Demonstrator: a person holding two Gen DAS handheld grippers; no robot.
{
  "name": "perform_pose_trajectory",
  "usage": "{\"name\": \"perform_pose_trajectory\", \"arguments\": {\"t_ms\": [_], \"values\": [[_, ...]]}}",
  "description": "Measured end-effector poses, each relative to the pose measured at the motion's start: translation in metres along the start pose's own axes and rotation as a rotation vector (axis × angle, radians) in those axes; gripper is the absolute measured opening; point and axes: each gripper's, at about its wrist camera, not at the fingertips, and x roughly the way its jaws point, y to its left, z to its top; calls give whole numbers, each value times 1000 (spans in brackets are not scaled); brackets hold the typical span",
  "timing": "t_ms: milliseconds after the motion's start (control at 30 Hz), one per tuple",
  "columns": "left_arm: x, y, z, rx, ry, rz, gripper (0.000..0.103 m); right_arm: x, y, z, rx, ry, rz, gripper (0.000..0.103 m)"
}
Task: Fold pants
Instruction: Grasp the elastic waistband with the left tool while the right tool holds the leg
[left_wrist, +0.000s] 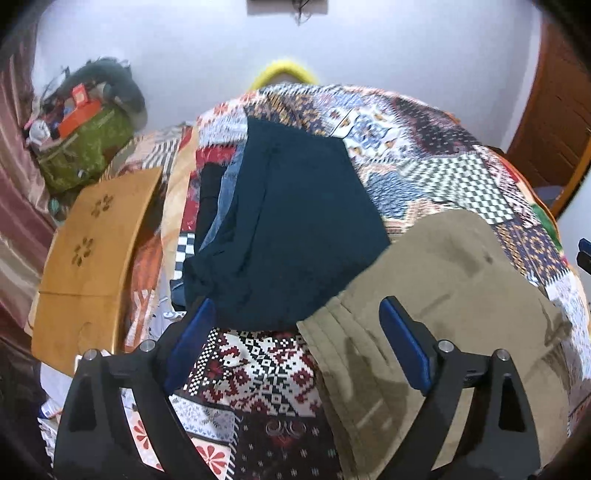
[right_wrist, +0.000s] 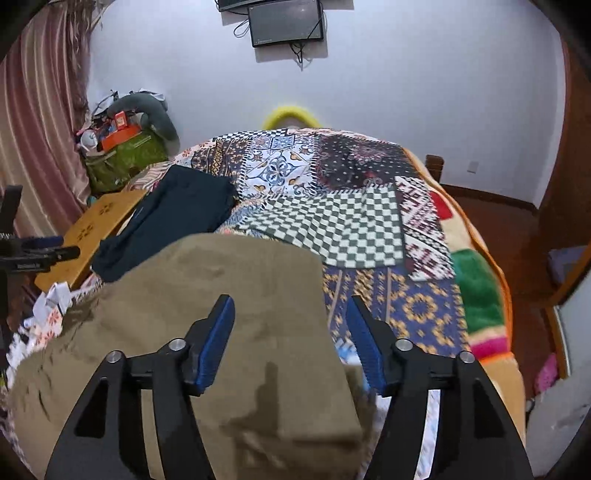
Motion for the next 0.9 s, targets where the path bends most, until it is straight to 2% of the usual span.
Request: {"name": "perform_pose_trajectory", "arguments": {"t_ms": [167, 367, 667, 733, 767, 800, 867, 900], "values": [[48, 5, 3, -39, 105, -34, 91, 37, -8, 13, 27, 39, 13, 60], [99, 0, -9, -72, 234, -70, 91, 90, -27, 22, 70, 129, 21, 60], [122, 6, -21, -165, 316, -210, 92, 170, -40, 26, 118, 279, 81, 60], [122, 7, -22, -171, 317, -233, 89, 178, -47, 23, 194, 276, 134, 60], [121, 6, -24, -170, 312, -240, 85, 181, -51, 23, 231, 284, 162, 60], [120, 5, -24, -168, 312, -255, 77, 183, -55, 22, 285, 275, 189, 59], [118, 3, -24, -176, 312, -301, 64, 182, -56, 19, 315, 272, 230, 51], [117, 2, -24, -179, 312, -299, 63, 179, -53, 19, 305, 262, 248, 42]]}}
